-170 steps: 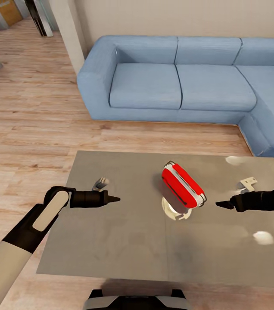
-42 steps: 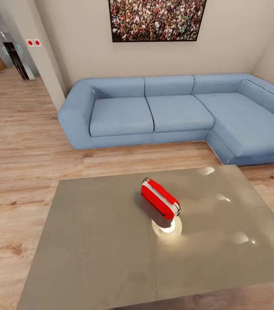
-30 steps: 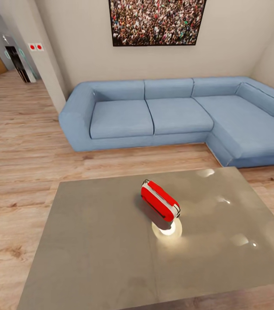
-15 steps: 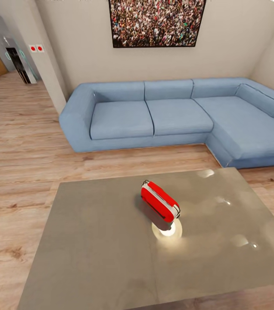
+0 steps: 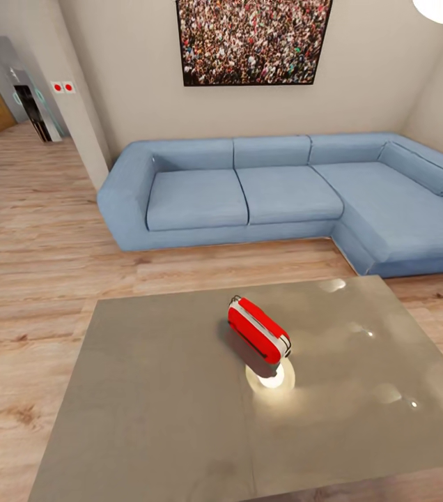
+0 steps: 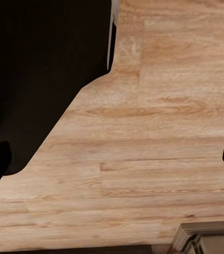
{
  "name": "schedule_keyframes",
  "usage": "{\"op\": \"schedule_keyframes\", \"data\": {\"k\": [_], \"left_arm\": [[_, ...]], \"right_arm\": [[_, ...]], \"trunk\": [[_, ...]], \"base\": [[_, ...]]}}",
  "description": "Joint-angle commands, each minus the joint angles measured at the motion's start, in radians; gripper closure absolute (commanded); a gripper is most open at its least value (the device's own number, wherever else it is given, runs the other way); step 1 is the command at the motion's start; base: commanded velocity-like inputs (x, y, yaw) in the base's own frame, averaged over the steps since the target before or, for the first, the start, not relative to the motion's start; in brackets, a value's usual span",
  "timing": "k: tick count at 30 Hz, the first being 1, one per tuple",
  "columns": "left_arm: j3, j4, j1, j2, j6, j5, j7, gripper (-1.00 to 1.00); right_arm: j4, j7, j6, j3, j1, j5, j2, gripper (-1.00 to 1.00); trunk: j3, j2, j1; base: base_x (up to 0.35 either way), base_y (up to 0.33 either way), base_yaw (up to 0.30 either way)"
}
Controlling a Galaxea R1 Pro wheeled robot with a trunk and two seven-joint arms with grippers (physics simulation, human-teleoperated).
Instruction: Turn on the radio receiver that's on the table in the living room.
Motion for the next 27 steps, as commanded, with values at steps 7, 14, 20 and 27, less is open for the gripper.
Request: {"op": "schedule_keyframes", "data": {"k": [7, 14, 20, 27], "left_arm": [[0.002, 0.004, 0.000, -0.004, 0.005, 0.002, 0.000, 1.00], [0.004, 0.008, 0.001, -0.008, 0.006, 0.002, 0.007, 1.00], [0.003, 0.012, 0.045, -0.017, -0.004, -0.002, 0.014, 1.00], [0.004, 0.012, 0.062, -0.019, -0.006, -0.004, 0.020, 1.00]], "right_arm": [[0.000, 0.000, -0.001, 0.000, 0.000, 0.000, 0.000, -1.00], [0.000, -0.001, -0.007, 0.000, 0.000, 0.000, 0.000, -1.00], [0.002, -0.002, -0.018, -0.001, 0.000, -0.001, 0.012, -1.00], [0.053, -0.032, -0.038, 0.000, 0.000, 0.001, 0.048, -1.00]], "trunk": [[0.011, 0.000, 0.000], [0.022, 0.000, 0.000], [0.031, 0.000, 0.000], [0.043, 0.000, 0.000]], "base": [[0.000, 0.000, 0.000], [0.000, 0.000, 0.000], [0.000, 0.000, 0.000], [0.000, 0.000, 0.000]]}}
